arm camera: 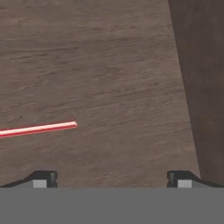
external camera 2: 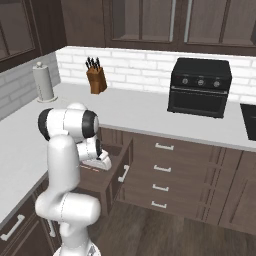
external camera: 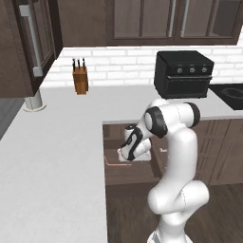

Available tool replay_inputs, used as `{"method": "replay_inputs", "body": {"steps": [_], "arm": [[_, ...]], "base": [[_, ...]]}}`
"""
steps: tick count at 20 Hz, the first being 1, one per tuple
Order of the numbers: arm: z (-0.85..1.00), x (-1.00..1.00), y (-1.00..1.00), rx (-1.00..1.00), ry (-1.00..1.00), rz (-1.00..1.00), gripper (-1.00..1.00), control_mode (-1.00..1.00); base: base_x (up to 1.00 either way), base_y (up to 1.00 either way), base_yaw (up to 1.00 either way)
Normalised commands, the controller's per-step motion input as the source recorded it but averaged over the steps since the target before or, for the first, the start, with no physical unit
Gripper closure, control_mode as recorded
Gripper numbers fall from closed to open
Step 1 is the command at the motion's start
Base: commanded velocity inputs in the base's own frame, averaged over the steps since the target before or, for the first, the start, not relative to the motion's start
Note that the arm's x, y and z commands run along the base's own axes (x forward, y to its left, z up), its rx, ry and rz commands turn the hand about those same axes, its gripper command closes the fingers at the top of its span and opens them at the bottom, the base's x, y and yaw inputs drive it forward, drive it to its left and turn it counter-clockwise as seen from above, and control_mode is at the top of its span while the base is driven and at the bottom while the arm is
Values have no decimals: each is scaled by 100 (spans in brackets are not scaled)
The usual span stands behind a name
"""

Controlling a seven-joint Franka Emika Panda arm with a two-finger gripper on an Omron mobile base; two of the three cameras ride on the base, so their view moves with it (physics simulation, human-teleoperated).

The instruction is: Take a straw from the drawer in front and place it inside the glass cup on the dining counter.

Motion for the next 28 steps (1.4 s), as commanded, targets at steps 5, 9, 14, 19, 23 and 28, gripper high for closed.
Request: {"method": "replay_inputs", "body": {"steps": [5,9,14,19,23,28], "arm": [[-24,2,-18,-5,0,4,-100,-100],[-13,0,-43,-1,0,3,-100,-100],[-1,-1,-64,0,0,3,-100,-100],[0,-13,-83,0,0,2,-100,-100],[7,-26,-95,-1,-4,0,-100,-100],[25,-22,-56,-1,-2,0,-100,-100]], "base": [[0,0,0],[0,0,0],[0,0,0],[0,0,0],[0,0,0],[0,0,0]]}}
